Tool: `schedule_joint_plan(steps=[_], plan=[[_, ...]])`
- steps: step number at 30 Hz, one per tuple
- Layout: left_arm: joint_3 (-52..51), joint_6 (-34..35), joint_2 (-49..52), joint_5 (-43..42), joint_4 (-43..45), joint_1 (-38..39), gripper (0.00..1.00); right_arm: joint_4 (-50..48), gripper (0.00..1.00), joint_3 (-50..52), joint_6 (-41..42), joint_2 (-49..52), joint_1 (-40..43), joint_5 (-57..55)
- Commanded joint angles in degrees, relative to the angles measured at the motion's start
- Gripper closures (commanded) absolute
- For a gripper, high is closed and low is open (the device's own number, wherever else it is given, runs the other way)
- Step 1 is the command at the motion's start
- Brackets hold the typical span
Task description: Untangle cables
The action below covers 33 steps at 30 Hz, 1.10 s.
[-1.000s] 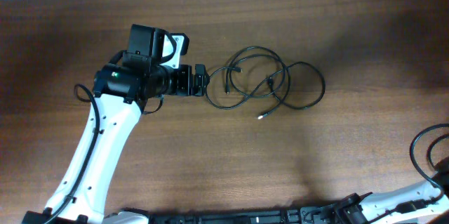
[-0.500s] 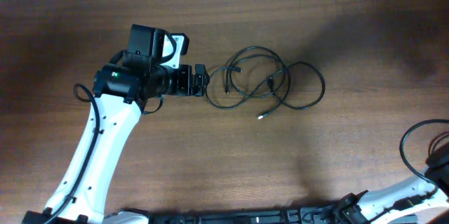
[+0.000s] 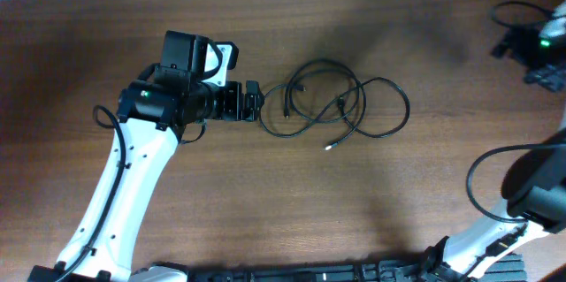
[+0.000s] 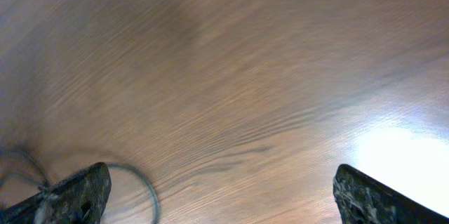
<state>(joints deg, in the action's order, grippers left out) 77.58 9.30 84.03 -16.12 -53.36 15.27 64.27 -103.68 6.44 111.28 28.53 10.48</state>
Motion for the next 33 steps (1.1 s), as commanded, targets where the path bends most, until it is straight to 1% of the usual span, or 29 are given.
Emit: schedule_joint_plan(steps=[1,3,8,14,18,22,26,28,30,31,32,33], plan=[[1.16,0.09,0.39,-0.66,0.11,-0.02,0.01,0.81,0.02,0.46,0.07,-0.15,-6.64,0.61],[1.16,0.09,0.39,-0.63,0.09,-0.02,0.01,1.18,0.02,0.74,0.57,-0.15,-10.29,1.2],[1.16,0.09,0.39,-0.63,0.11,-0.02,0.01,0.42,0.02,2.93,8.46,-0.15,-18.88,1.11],[1.16,0.09,0.39,-0.63,0.11,-0.02,0.01,-3.76,0.01,6.95,18.4,-0.15,-28.74,1.11],[1.16,0.09,0.39,-0.63,0.11,-0.02,0.01,-8.59,0.01,10.91,21.64,-0.15,-34.47,1.09],[1.16,0.09,0.39,-0.63,0.09,-0.02,0.01,-16.37,0.01,18.1,26.6,-0.15,-39.91,0.9],[1.16,0.07,0.39,-0.63,0.11,-0.02,0.01,-19.5,0.05,22.6,29.86,-0.15,-42.1,0.9],[1.16,0.09,0.39,-0.63,0.11,-0.02,0.01,-20.85,0.14,24.65,30.75,-0.15,-42.51,0.92],[1.16,0.09,0.39,-0.63,0.11,-0.02,0.01,-21.7,0.32,25.7,30.73,-0.15,-42.51,0.9],[1.16,0.09,0.39,-0.63,0.11,-0.02,0.01,-21.68,0.49,25.9,30.71,-0.15,-42.49,0.87],[1.16,0.09,0.39,-0.63,0.11,-0.02,0.01,-21.73,0.62,25.9,30.71,-0.15,-42.4,0.83],[1.16,0.09,0.39,-0.63,0.11,-0.02,0.01,-21.99,0.72,25.9,30.71,-0.15,-42.4,0.9]])
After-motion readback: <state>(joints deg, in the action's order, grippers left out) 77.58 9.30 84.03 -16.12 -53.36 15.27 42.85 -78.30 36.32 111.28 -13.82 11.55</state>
